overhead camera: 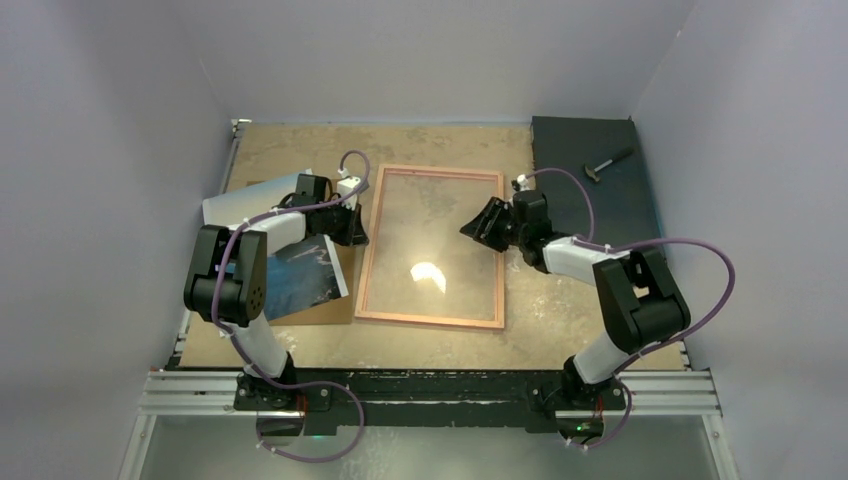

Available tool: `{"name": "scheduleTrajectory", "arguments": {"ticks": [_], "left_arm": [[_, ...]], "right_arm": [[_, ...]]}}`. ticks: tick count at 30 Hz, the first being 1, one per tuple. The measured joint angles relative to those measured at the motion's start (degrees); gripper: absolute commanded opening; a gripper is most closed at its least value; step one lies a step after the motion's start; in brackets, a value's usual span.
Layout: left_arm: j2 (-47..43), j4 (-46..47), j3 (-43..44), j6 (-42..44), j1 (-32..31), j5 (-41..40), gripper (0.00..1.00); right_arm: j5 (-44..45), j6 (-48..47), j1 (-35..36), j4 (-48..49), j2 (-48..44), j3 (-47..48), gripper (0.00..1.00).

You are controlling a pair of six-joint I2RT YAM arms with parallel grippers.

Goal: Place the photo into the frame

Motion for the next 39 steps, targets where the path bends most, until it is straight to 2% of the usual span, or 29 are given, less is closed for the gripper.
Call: {"name": "scheduleTrajectory", "arguments": {"ticks": [2,3,11,27,39], "left_arm": [[0.0,0.0,0.0,0.02,0.0,0.0,0.0],[0.0,0.02,-0.02,0.02,0.0,0.0,0.0],[-0.02,0.2,-0.13,0.37,0.04,0.0,0.0],[-0.02,0.17,-0.13,0.85,0.04,-0.02,0.0],[-0.02,0.2,-0.15,0.85,0.04,0.0,0.0]], "right_arm": [[1.4,-1.25,0.74,-2.6,0.35,1.46,0.96],[1.9,-1.88,1.14,-3.85,0.37,2.23,0.99],[4.42,-6.32,2.34,-10.27,0.37,6.25,0.99],[7.56,-9.2,3.32,-18.47,-0.35,7.34,0.99],[6.91,-10.82,3.41,-19.3,-0.44,7.61,0.99]]}}
